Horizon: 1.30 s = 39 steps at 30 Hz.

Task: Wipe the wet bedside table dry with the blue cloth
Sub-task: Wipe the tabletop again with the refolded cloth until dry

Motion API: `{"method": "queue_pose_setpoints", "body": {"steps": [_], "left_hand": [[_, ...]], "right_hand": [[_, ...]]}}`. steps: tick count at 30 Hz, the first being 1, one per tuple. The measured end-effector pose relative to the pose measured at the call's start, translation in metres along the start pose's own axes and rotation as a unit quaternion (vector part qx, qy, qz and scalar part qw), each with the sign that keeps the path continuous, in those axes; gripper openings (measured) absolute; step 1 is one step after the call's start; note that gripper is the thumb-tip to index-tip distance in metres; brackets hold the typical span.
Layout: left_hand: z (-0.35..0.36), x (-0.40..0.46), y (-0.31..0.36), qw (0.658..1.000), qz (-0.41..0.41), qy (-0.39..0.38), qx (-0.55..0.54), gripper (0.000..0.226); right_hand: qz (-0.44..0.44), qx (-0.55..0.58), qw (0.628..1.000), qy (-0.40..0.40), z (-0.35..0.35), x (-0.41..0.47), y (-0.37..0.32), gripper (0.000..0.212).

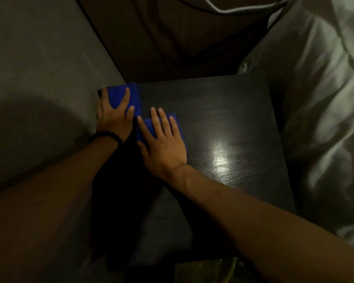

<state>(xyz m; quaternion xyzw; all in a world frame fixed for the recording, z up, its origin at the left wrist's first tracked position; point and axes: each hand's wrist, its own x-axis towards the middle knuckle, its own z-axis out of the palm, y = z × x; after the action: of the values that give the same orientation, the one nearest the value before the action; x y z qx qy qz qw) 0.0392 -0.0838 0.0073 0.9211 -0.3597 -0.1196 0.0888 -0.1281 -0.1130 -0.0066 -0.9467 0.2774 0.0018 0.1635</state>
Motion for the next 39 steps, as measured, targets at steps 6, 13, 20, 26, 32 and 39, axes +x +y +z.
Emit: {"method": "queue_pose_setpoints", "body": {"steps": [6, 13, 20, 26, 32, 39], "left_hand": [[-0.002, -0.005, 0.007, 1.000, -0.024, -0.015, -0.004, 0.054], [-0.006, -0.013, 0.004, 0.999, -0.029, 0.027, -0.034, 0.060], [-0.010, -0.007, 0.000, 0.994, -0.024, 0.022, -0.106, 0.068], [-0.016, -0.003, 0.003, 0.994, -0.031, 0.034, -0.099, 0.068], [-0.021, -0.001, 0.004, 0.993, -0.030, 0.034, -0.109, 0.068], [-0.024, -0.001, 0.008, 0.992, -0.050, 0.029, -0.114, 0.067]], "right_hand": [[-0.031, -0.036, 0.999, -0.020, -0.001, -0.017, 0.008, 0.069], [0.047, -0.014, 0.998, 0.040, 0.001, -0.036, -0.005, 0.074], [0.057, -0.021, 0.998, -0.004, 0.015, -0.031, -0.029, 0.069], [0.030, -0.008, 1.000, 0.004, 0.020, -0.022, -0.045, 0.073], [-0.022, -0.031, 0.999, -0.017, 0.025, -0.012, -0.057, 0.073], [-0.108, -0.095, 0.988, -0.055, 0.014, 0.001, -0.068, 0.066]]}}
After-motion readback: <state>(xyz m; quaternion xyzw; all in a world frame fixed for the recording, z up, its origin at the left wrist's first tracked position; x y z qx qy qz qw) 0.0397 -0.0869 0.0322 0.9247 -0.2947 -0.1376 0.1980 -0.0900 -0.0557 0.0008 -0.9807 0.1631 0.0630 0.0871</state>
